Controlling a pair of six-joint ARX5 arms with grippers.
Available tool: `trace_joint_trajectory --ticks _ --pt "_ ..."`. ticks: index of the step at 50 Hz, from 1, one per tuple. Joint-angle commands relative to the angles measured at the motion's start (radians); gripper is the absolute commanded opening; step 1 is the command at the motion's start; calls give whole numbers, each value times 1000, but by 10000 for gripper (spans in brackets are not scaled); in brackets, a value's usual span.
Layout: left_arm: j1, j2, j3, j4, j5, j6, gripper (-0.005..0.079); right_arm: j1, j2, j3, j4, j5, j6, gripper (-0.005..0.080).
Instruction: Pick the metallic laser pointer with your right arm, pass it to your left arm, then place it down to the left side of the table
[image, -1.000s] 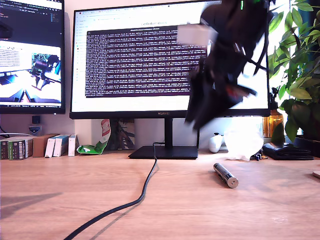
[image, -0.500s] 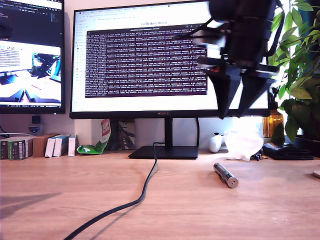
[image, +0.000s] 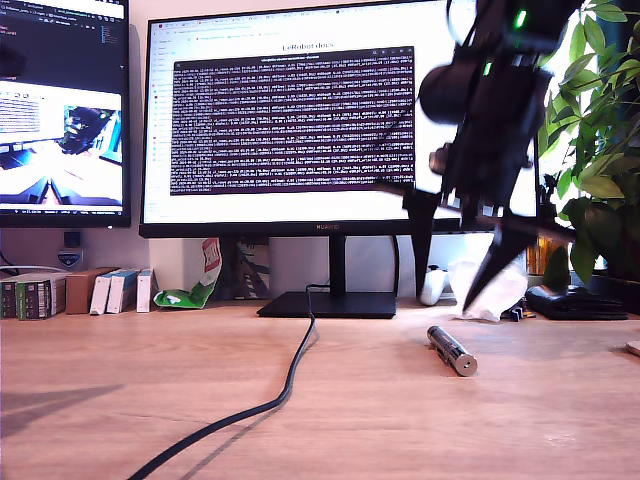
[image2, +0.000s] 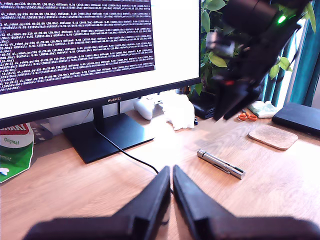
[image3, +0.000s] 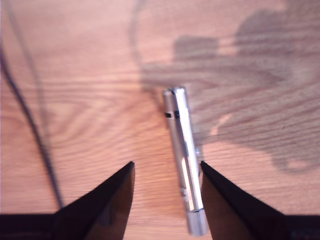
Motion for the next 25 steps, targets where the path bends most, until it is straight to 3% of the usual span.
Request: trace_joint_trajectory --ticks 1,25 --pt "-3 4 13 5 1 -4 -19 5 5 2 3 9 -3 375" --pt "-3 4 13 5 0 -4 -19 5 74 2 3 43 -39 373"
